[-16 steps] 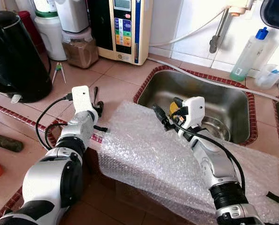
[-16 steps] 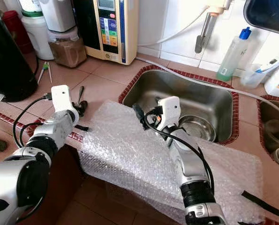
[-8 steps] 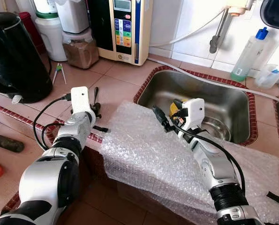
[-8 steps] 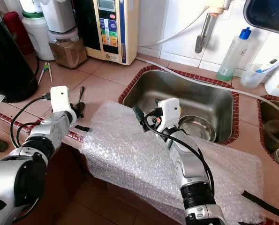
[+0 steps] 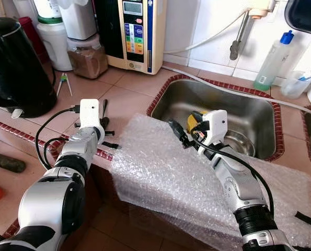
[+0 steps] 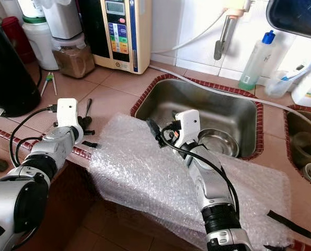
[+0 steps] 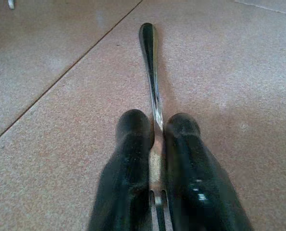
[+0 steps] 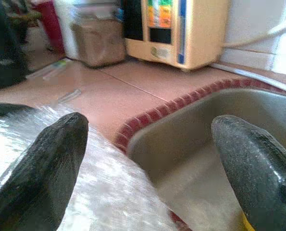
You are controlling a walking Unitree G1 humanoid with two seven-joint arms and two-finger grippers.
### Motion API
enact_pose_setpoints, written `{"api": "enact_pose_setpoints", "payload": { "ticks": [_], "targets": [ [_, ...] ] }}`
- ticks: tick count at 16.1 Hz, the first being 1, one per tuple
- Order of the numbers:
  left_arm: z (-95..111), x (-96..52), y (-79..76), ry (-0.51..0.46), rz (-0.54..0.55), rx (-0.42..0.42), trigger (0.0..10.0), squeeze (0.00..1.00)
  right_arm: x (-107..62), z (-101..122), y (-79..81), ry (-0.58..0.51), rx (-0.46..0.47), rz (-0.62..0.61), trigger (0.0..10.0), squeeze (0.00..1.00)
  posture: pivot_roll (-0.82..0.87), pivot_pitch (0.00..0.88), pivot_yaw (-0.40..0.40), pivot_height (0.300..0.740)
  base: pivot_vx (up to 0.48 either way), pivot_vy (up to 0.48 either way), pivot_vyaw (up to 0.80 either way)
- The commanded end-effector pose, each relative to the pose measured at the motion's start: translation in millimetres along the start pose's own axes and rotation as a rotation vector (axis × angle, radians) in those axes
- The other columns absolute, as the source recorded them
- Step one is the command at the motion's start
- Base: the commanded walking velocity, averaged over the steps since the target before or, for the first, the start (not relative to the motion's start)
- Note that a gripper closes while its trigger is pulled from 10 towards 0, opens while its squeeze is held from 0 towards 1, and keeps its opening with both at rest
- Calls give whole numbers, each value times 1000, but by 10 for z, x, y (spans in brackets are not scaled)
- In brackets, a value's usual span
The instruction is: Kitchen organization
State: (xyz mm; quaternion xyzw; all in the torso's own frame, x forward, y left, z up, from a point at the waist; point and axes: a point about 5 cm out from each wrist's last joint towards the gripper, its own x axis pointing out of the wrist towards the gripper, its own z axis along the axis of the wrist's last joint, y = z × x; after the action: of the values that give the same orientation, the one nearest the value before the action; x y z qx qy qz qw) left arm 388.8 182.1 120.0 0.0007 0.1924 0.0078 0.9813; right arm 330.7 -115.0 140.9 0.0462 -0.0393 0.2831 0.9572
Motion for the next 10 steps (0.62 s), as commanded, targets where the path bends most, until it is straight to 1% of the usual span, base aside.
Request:
{"api": "enact_pose_setpoints", "payload": {
  "ticks": [1,2,3,4,7,10],
  "targets": [
    [-269,-21,30,100,-2,10,0,0,-1,70,54,-19,4,67,10000,0,-80,3,33,740,0,0,0],
    [-275,-22,30,100,-3,9,0,0,-3,73,65,-19,9,80,10000,0,-80,3,33,740,0,0,0],
    [-294,-24,28,100,-9,1,0,0,-16,77,110,-13,13,133,10000,0,-81,1,31,740,0,0,0],
    [-317,-28,27,106,-27,12,0,0,-29,70,149,-1,13,176,10000,0,-80,0,29,740,0,0,0],
    [-344,-34,37,108,-33,13,0,0,-44,56,187,17,15,218,10000,0,-77,0,27,740,0,0,0],
    [-368,-47,118,76,18,28,0,0,-53,36,213,35,14,240,10000,0,-78,0,26,740,0,0,0]
  ]
}}
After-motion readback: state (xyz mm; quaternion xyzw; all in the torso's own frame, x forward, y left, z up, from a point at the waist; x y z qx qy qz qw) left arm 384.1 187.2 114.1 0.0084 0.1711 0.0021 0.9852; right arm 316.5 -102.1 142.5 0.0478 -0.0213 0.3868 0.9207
